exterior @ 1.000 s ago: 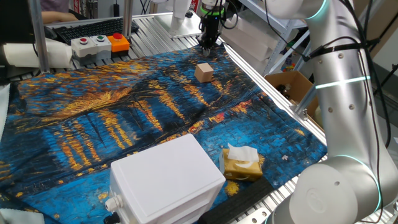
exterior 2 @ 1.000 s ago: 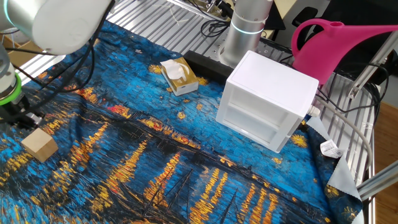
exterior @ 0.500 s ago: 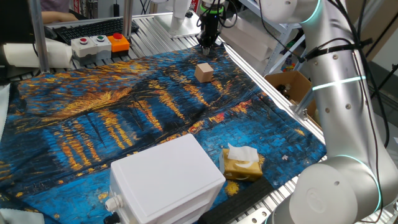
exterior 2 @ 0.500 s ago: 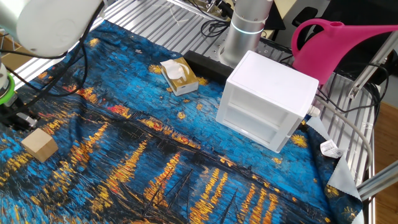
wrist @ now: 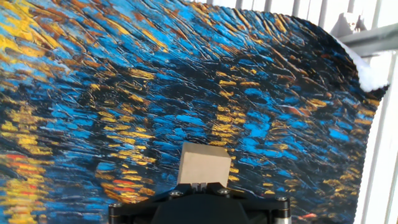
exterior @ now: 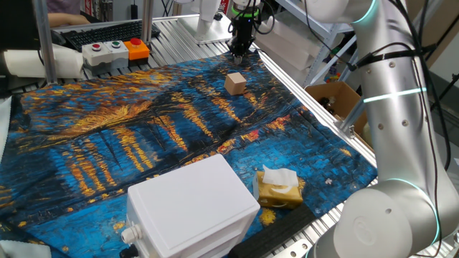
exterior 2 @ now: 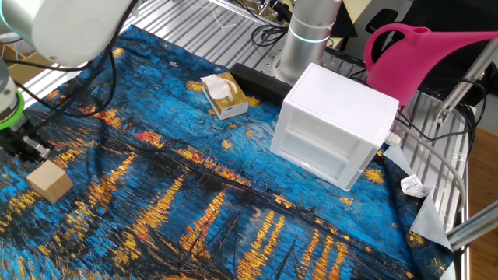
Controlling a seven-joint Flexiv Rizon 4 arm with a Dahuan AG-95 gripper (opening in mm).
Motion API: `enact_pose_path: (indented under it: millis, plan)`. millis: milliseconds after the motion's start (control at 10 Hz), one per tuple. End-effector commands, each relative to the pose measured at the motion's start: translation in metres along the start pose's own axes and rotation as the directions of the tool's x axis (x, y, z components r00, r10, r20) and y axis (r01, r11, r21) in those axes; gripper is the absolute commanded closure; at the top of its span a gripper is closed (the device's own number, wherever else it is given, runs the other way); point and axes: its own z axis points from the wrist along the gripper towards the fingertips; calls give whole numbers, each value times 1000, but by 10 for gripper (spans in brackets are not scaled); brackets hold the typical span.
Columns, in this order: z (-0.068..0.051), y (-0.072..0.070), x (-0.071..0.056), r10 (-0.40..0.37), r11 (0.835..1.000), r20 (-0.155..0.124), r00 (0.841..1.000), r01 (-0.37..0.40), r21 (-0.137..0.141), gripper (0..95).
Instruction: Pick up the small block on the left and move it to the right
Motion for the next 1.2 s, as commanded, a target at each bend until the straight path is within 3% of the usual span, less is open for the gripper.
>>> enact_pose_path:
  millis: [100, 1200]
  plan:
    - [0, -1, -5, -37, 999, -6, 999, 37, -1, 950]
    - [16, 1, -7, -13, 1000, -12, 1000, 13, 16, 950]
